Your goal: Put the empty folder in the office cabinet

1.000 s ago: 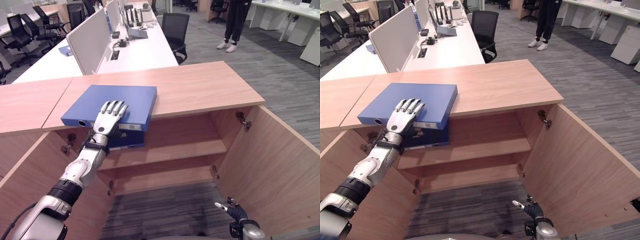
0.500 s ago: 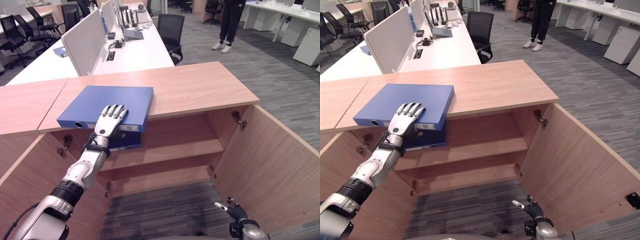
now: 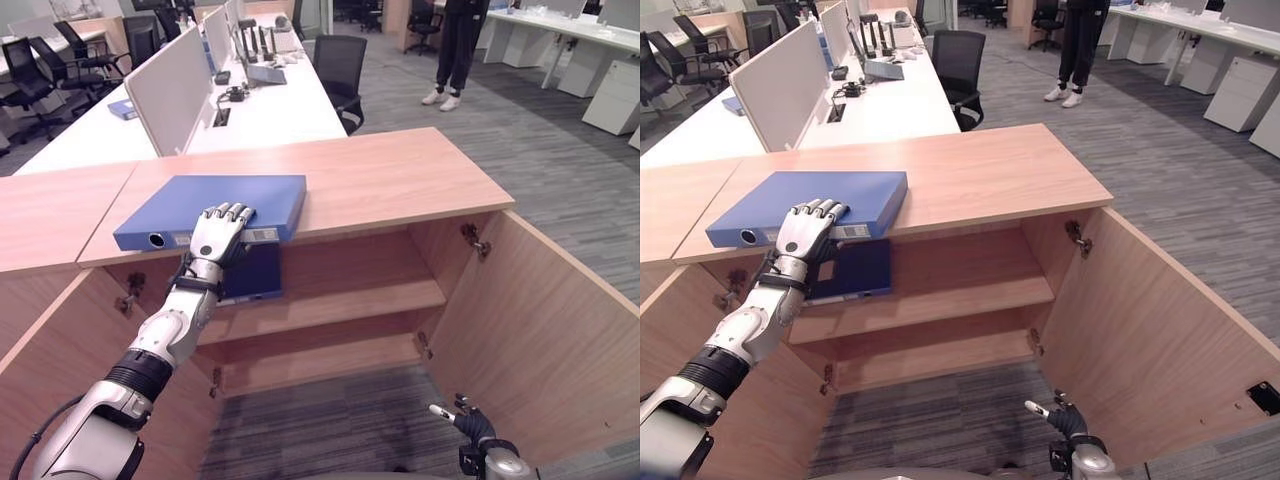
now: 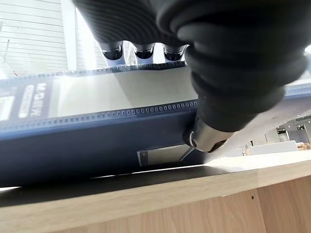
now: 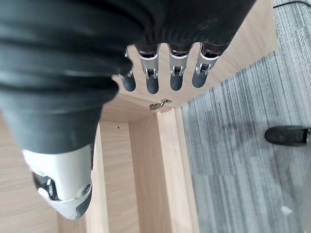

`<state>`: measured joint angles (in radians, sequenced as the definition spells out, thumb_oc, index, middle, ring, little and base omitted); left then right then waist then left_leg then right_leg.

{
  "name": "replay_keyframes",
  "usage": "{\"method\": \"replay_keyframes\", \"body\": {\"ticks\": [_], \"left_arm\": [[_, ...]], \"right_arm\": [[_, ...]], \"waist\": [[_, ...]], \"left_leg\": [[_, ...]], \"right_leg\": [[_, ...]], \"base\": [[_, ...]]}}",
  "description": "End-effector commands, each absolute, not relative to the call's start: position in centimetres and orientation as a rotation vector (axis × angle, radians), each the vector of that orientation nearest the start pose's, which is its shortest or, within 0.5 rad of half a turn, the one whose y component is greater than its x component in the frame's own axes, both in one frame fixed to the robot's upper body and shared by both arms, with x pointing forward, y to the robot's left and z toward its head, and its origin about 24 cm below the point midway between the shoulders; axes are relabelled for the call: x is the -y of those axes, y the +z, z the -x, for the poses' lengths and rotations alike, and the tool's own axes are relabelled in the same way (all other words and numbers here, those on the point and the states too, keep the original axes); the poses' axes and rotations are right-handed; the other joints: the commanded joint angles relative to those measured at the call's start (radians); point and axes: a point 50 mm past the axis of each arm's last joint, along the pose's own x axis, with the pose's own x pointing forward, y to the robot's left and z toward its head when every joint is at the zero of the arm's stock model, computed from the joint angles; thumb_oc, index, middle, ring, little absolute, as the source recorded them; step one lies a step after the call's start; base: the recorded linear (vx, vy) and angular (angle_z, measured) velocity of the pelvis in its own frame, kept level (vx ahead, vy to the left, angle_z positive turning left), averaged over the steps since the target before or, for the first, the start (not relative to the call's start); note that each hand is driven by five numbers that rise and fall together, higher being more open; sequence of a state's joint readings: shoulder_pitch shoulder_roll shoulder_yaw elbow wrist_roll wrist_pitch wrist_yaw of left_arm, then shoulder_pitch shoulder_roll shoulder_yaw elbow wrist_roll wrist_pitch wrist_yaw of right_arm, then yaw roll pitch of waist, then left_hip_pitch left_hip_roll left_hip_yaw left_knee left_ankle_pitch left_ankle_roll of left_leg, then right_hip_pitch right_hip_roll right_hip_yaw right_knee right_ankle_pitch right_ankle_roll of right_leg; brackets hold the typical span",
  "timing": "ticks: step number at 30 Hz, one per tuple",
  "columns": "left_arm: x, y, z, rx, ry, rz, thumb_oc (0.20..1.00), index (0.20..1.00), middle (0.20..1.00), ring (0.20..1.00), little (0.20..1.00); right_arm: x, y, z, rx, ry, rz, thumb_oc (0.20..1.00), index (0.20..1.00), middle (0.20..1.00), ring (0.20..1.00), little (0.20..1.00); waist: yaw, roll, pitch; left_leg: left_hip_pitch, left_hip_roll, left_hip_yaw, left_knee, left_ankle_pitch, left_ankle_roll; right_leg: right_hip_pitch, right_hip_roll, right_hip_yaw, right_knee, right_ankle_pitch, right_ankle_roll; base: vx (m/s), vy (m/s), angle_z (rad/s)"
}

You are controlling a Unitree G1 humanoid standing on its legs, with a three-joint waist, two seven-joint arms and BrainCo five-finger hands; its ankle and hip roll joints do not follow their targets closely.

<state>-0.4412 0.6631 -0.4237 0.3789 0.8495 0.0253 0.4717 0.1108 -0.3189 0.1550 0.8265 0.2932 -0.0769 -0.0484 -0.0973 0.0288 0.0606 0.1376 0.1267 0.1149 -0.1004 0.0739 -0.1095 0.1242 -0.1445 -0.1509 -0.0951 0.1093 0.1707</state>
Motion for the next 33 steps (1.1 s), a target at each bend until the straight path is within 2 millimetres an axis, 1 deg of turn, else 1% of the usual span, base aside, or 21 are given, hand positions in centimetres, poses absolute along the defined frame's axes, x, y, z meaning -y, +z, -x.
{"method": "replay_keyframes", "body": {"ticks": [1, 6, 7, 8, 9, 10, 11, 15, 16, 18, 20, 21, 22, 23, 24, 25, 26, 27, 28, 30, 33], "left_arm": [[-22.2, 13.0, -33.6, 0.425, 0.246, -1.510, 0.200, 0.200, 0.200, 0.200, 0.200], [-22.6, 16.6, -33.3, 0.528, 0.364, -1.374, 0.200, 0.200, 0.200, 0.200, 0.200], [-22.8, 17.8, -33.1, 0.565, 0.398, -1.326, 0.200, 0.200, 0.200, 0.200, 0.200], [-23.0, 19.8, -32.5, 0.639, 0.453, -1.225, 0.200, 0.200, 0.200, 0.200, 0.200], [-23.1, 20.9, -32.1, 0.679, 0.479, -1.178, 0.200, 0.200, 0.200, 0.200, 0.200], [-23.3, 22.7, -31.1, 0.758, 0.515, -1.096, 0.200, 0.200, 0.200, 0.200, 0.200], [-23.4, 22.7, -31.1, 0.757, 0.516, -1.095, 0.200, 0.200, 0.200, 0.200, 0.200], [-23.6, 25.2, -29.1, 0.888, 0.545, -0.908, 0.200, 0.200, 0.200, 0.200, 0.200], [-23.6, 25.2, -29.0, 0.887, 0.545, -0.907, 0.200, 0.200, 0.200, 0.200, 0.200], [-23.8, 27.5, -27.3, 1.013, 0.560, -0.820, 0.200, 0.200, 0.200, 0.200, 0.200], [-23.8, 28.4, -26.1, 1.072, 0.538, -0.758, 0.200, 0.200, 0.200, 0.200, 0.200], [-23.7, 28.8, -25.7, 1.094, 0.516, -0.719, 0.200, 0.200, 0.200, 0.200, 0.200], [-23.6, 29.1, -24.8, 1.124, 0.435, -0.593, 0.200, 0.200, 0.200, 0.200, 0.200], [-23.7, 29.1, -24.8, 1.122, 0.433, -0.591, 0.200, 0.200, 0.200, 0.200, 0.200], [-23.4, 29.3, -24.3, 1.139, 0.351, -0.500, 0.200, 0.200, 0.200, 0.200, 0.200], [-23.4, 29.4, -24.0, 1.141, 0.287, -0.429, 0.200, 0.200, 0.200, 0.200, 0.200], [-23.4, 28.9, -23.9, 1.105, 0.164, -0.262, 0.200, 0.200, 0.200, 0.200, 0.200], [-23.4, 28.6, -23.9, 1.080, 0.101, -0.188, 0.200, 0.200, 0.200, 0.200, 0.200], [-23.4, 28.2, -23.8, 1.035, 0.005, -0.118, 0.200, 0.200, 0.200, 0.200, 0.200], [-23.8, 27.2, -23.4, 0.960, -0.093, -0.030, 0.200, 0.200, 0.200, 0.200, 0.200], [-24.8, 25.5, -23.3, 0.856, -0.123, 0.039, 0.200, 0.200, 0.200, 0.200, 0.200]], "right_arm": [[24.0, -11.0, -16.8, -0.726, -0.179, 0.089, 1.000, 1.000, 1.000, 1.000, 1.000], [23.7, -10.4, -17.5, -0.693, -0.171, 0.074, 1.000, 1.000, 1.000, 1.000, 1.000], [23.6, -10.3, -17.7, -0.684, -0.166, 0.071, 1.000, 1.000, 1.000, 1.000, 1.000], [23.4, -10.1, -18.0, -0.674, -0.156, 0.071, 1.000, 1.000, 1.000, 1.000, 1.000], [23.3, -10.0, -18.1, -0.671, -0.151, 0.072, 1.000, 1.000, 1.000, 1.000, 1.000], [23.1, -10.0, -18.4, -0.669, -0.135, 0.070, 1.000, 1.000, 1.000, 1.000, 1.000], [23.1, -10.0, -18.4, -0.669, -0.134, 0.071, 1.000, 1.000, 1.000, 1.000, 1.000], [22.7, -10.0, -18.6, -0.673, -0.106, 0.069, 1.000, 1.000, 1.000, 1.000, 1.000], [22.7, -10.0, -18.6, -0.673, -0.105, 0.070, 1.000, 1.000, 1.000, 1.000, 1.000], [22.3, -10.2, -18.5, -0.685, -0.068, 0.077, 1.000, 1.000, 1.000, 1.000, 1.000], [22.2, -10.3, -18.4, -0.695, -0.046, 0.092, 1.000, 1.000, 1.000, 1.000, 1.000], [22.2, -10.4, -18.3, -0.701, -0.039, 0.095, 1.000, 1.000, 1.000, 1.000, 1.000], [22.2, -10.5, -18.1, -0.713, -0.032, 0.097, 1.000, 1.000, 1.000, 1.000, 1.000], [22.2, -10.5, -18.0, -0.713, -0.030, 0.098, 1.000, 1.000, 1.000, 1.000, 1.000], [22.3, -10.5, -18.0, -0.718, -0.032, 0.101, 1.000, 1.000, 1.000, 1.000, 1.000], [22.4, -10.6, -18.0, -0.723, -0.028, 0.099, 1.000, 1.000, 1.000, 1.000, 1.000], [22.4, -10.5, -18.2, -0.725, -0.025, 0.096, 1.000, 1.000, 1.000, 1.000, 1.000], [22.5, -10.4, -18.3, -0.725, -0.021, 0.098, 1.000, 1.000, 1.000, 1.000, 1.000], [22.5, -10.3, -18.6, -0.723, -0.011, 0.099, 1.000, 1.000, 1.000, 1.000, 1.000], [22.5, -10.2, -19.0, -0.719, -0.006, 0.092, 1.000, 1.000, 1.000, 1.000, 1.000], [22.4, -10.1, -19.1, -0.719, 0.003, 0.086, 1.000, 1.000, 1.000, 1.000, 1.000]], "waist": [[0.014, -0.029, 0.055], [0.026, -0.025, 0.054], [0.031, -0.024, 0.054], [0.042, -0.022, 0.053], [0.045, -0.020, 0.053], [0.055, -0.015, 0.051], [0.053, -0.015, 0.051], [0.069, -0.003, 0.047], [0.067, -0.003, 0.047], [0.077, 0.004, 0.046], [0.080, 0.008, 0.045], [0.084, 0.009, 0.044], [0.089, 0.013, 0.042], [0.087, 0.014, 0.042], [0.090, 0.015, 0.044], [0.092, 0.018, 0.042], [0.097, 0.021, 0.043], [0.098, 0.023, 0.046], [0.104, 0.028, 0.046], [0.116, 0.033, 0.049], [0.124, 0.035, 0.051]], "left_leg": [[0.095, -0.005, 0.019, 0.013, -0.164, -0.030], [0.090, -0.007, 0.008, 0.013, -0.161, -0.030], [0.089, -0.007, 0.005, 0.013, -0.160, -0.030], [0.086, -0.008, -0.002, 0.013, -0.157, -0.030], [0.086, -0.008, -0.004, 0.013, -0.156, -0.030], [0.084, -0.009, -0.011, 0.013, -0.153, -0.030], [0.084, -0.009, -0.011, 0.013, -0.153, -0.030], [0.078, -0.010, -0.023, 0.013, -0.144, -0.031], [0.078, -0.010, -0.023, 0.013, -0.144, -0.031], [0.072, -0.012, -0.031, 0.013, -0.138, -0.032], [0.069, -0.012, -0.036, 0.013, -0.136, -0.033], [0.069, -0.013, -0.038, 0.013, -0.135, -0.033], [0.066, -0.015, -0.042, 0.013, -0.131, -0.032], [0.068, -0.014, -0.042, 0.013, -0.133, -0.033], [0.060, -0.016, -0.044, 0.013, -0.119, -0.031], [0.065, -0.015, -0.046, 0.013, -0.130, -0.032], [0.062, -0.016, -0.050, 0.013, -0.127, -0.032], [0.055, -0.018, -0.052, 0.013, -0.115, -0.030], [0.057, -0.017, -0.058, 0.013, -0.125, -0.032], [0.053, -0.018, -0.064, 0.013, -0.122, -0.031], [0.052, -0.018, -0.068, 0.013, -0.120, -0.030]], "right_leg": [[0.050, -0.026, -0.036, 0.022, -0.141, 0.034], [0.055, -0.029, -0.043, 0.024, -0.143, 0.032], [0.057, -0.030, -0.046, 0.024, -0.144, 0.031], [0.060, -0.032, -0.050, 0.025, -0.145, 0.029], [0.061, -0.032, -0.052, 0.025, -0.146, 0.028], [0.063, -0.033, -0.056, 0.024, -0.147, 0.027], [0.063, -0.033, -0.056, 0.024, -0.147, 0.027], [0.067, -0.034, -0.062, 0.019, -0.149, 0.022], [0.067, -0.034, -0.062, 0.020, -0.149, 0.022], [0.068, -0.034, -0.067, 0.019, -0.149, 0.019], [0.069, -0.034, -0.069, 0.018, -0.149, 0.018], [0.069, -0.034, -0.071, 0.017, -0.149, 0.017], [0.070, -0.035, -0.073, 0.016, -0.147, 0.015], [0.072, -0.034, -0.073, 0.016, -0.149, 0.015], [0.066, -0.036, -0.075, 0.017, -0.138, 0.013], [0.072, -0.035, -0.075, 0.016, -0.147, 0.014], [0.073, -0.035, -0.079, 0.016, -0.146, 0.013], [0.068, -0.036, -0.082, 0.017, -0.136, 0.010], [0.073, -0.034, -0.085, 0.017, -0.145, 0.011], [0.074, -0.034, -0.090, 0.020, -0.145, 0.010], [0.079, -0.033, -0.098, 0.024, -0.147, 0.007]], "base": [[0.00, 0.000, 0.00], [0.00, -0.005, 0.01], [-0.02, -0.041, 0.06], [-0.03, -0.044, 0.05], [-0.03, -0.052, 0.03], [-0.03, -0.031, 0.10], [-0.02, -0.028, 0.15], [-0.01, -0.020, 0.12], [-0.01, -0.025, 0.09], [-0.02, -0.031, 0.15], [-0.02, -0.027, 0.13], [-0.01, -0.028, 0.13], [-0.01, -0.021, 0.12], [-0.04, -0.017, 0.09], [0.00, -0.011, 0.05], [-0.01, -0.028, 0.08], [-0.02, -0.027, 0.09], [-0.03, -0.034, 0.09], [-0.02, -0.020, 0.11], [0.00, -0.013, 0.14], [-0.01, -0.003, 0.09]]}}
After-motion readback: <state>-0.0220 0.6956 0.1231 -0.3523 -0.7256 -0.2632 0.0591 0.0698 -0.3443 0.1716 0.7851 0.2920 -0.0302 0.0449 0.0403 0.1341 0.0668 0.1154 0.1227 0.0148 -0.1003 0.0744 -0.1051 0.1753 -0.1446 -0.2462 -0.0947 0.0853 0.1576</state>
